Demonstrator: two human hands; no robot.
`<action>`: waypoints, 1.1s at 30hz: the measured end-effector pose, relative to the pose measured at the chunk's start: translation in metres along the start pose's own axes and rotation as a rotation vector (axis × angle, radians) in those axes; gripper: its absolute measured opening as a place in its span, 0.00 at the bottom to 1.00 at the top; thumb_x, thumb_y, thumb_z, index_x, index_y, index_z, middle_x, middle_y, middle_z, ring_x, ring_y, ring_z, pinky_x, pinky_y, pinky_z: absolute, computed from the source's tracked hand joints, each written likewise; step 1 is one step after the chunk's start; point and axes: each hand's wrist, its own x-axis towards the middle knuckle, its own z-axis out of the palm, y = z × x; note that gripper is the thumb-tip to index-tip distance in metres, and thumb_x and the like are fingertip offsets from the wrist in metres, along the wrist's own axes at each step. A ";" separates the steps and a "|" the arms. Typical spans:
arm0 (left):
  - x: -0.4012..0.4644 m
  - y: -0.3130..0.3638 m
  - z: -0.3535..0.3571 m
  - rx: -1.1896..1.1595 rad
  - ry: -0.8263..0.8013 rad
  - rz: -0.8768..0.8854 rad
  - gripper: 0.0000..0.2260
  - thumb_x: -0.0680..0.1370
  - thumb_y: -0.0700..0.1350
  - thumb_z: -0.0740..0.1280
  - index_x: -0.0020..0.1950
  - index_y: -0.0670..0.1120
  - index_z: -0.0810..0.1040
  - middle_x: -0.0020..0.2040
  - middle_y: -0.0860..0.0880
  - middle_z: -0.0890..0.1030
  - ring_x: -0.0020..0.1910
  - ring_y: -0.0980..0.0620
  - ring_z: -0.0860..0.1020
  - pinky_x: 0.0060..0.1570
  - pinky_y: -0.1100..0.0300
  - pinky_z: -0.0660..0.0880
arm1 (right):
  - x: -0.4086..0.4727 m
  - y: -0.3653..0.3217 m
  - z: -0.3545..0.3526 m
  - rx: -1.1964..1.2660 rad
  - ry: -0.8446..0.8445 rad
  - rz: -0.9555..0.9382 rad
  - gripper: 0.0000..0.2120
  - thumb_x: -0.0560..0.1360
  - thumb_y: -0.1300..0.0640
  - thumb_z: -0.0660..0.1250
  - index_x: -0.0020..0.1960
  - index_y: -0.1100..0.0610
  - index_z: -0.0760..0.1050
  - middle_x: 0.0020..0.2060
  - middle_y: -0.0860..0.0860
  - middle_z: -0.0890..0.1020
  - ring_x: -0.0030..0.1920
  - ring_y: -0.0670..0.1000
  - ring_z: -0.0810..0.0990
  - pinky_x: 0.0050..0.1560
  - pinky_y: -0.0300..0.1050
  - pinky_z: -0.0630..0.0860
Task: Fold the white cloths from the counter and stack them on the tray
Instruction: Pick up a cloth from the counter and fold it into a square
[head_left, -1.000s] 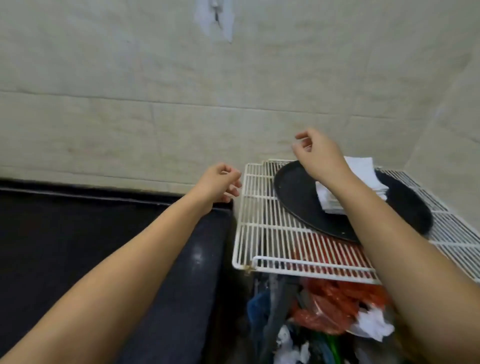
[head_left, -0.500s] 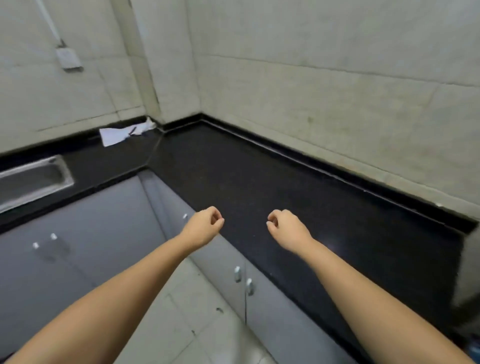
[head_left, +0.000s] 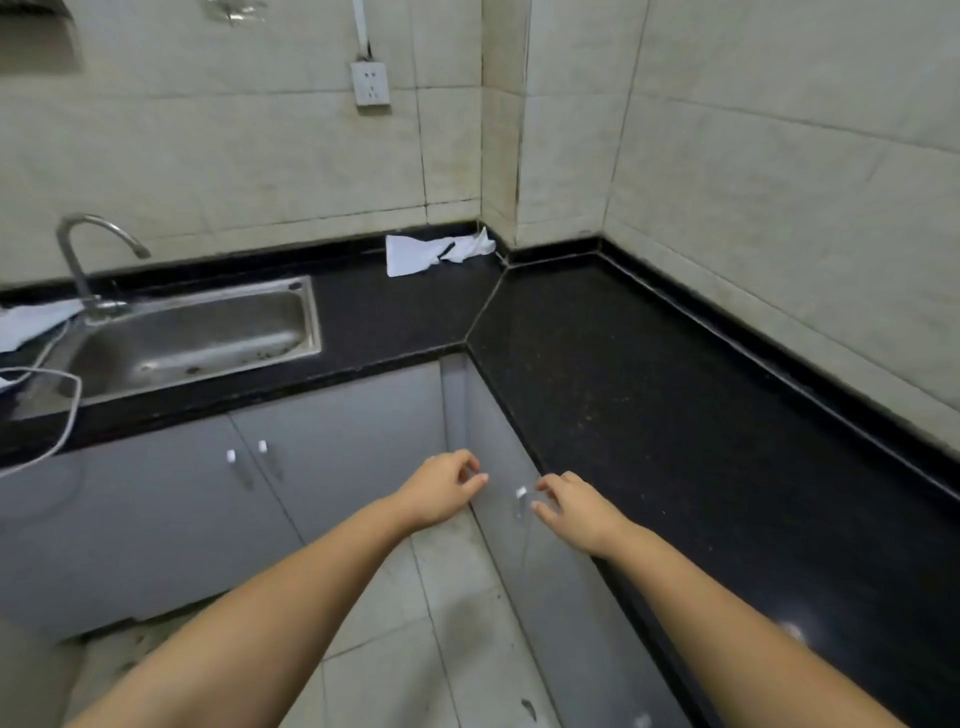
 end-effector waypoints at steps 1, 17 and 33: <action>0.015 -0.007 -0.010 -0.005 -0.007 -0.010 0.13 0.79 0.52 0.62 0.57 0.45 0.76 0.53 0.46 0.81 0.53 0.48 0.78 0.53 0.56 0.73 | 0.021 -0.004 -0.006 -0.004 -0.005 -0.008 0.20 0.79 0.47 0.58 0.68 0.55 0.68 0.63 0.55 0.71 0.62 0.55 0.74 0.63 0.52 0.71; 0.263 -0.145 -0.164 -0.104 0.026 -0.072 0.12 0.80 0.49 0.62 0.59 0.45 0.74 0.48 0.49 0.77 0.47 0.52 0.75 0.49 0.60 0.70 | 0.345 -0.098 -0.067 -0.048 -0.022 -0.030 0.19 0.80 0.48 0.58 0.68 0.55 0.68 0.62 0.55 0.71 0.62 0.56 0.73 0.63 0.51 0.71; 0.514 -0.247 -0.245 -0.017 -0.016 -0.176 0.12 0.78 0.44 0.61 0.61 0.45 0.73 0.57 0.45 0.77 0.54 0.46 0.77 0.56 0.51 0.75 | 0.607 -0.165 -0.100 -0.057 -0.060 -0.088 0.15 0.79 0.51 0.59 0.63 0.55 0.72 0.59 0.55 0.74 0.59 0.56 0.74 0.61 0.53 0.73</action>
